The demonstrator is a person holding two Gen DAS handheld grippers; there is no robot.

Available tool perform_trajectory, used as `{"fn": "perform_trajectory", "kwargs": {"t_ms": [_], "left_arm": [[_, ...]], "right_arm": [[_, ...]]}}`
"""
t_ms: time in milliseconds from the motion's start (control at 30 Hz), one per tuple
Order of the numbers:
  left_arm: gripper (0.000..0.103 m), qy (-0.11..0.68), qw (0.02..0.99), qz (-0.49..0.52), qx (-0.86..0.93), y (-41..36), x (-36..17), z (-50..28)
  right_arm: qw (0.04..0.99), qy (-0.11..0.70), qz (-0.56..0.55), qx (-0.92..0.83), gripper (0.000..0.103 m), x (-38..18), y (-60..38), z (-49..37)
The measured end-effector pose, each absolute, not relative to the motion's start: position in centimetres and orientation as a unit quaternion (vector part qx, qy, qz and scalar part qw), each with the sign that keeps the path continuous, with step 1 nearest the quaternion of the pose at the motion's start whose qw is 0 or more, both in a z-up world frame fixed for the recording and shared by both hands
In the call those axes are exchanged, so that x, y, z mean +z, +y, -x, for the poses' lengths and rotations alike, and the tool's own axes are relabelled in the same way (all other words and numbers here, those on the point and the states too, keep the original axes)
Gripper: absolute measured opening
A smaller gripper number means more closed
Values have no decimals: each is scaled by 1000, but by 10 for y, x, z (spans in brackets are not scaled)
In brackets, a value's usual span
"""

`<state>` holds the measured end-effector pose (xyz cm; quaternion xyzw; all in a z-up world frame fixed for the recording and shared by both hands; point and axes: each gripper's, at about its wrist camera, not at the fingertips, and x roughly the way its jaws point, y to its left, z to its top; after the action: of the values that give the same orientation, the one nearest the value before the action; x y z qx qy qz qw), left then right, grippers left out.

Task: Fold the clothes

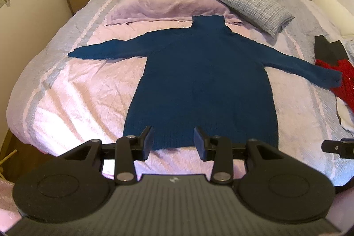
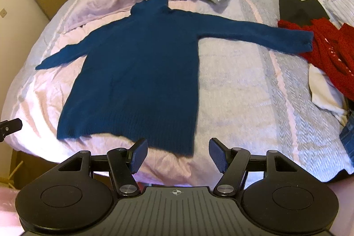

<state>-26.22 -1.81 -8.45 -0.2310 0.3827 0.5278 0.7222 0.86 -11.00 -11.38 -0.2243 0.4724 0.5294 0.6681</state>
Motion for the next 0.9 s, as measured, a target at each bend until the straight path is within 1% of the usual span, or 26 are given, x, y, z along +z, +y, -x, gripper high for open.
{"fn": "perform_trajectory", "kwargs": {"t_ms": [100,267,533,733,900], "left_arm": [[36,384,725,230,523,7,-89,260],[36,381,743,234,498,72,-102,257],[36,390,781,233,428,209,-138,248],[36,396,810,209,379,319,-166,235],[36,390,824,202,358,382,-186,218]], "right_arm": [[671,473,220,527,65,-118,-89,-13],[678,476,216,517,65,-130,-43,-21],[691,502,223,469,65,-172,45,-40],[701,511,231,440,65,-203,111,-55],[697,516,236,440,65,-224,155,-68]]}}
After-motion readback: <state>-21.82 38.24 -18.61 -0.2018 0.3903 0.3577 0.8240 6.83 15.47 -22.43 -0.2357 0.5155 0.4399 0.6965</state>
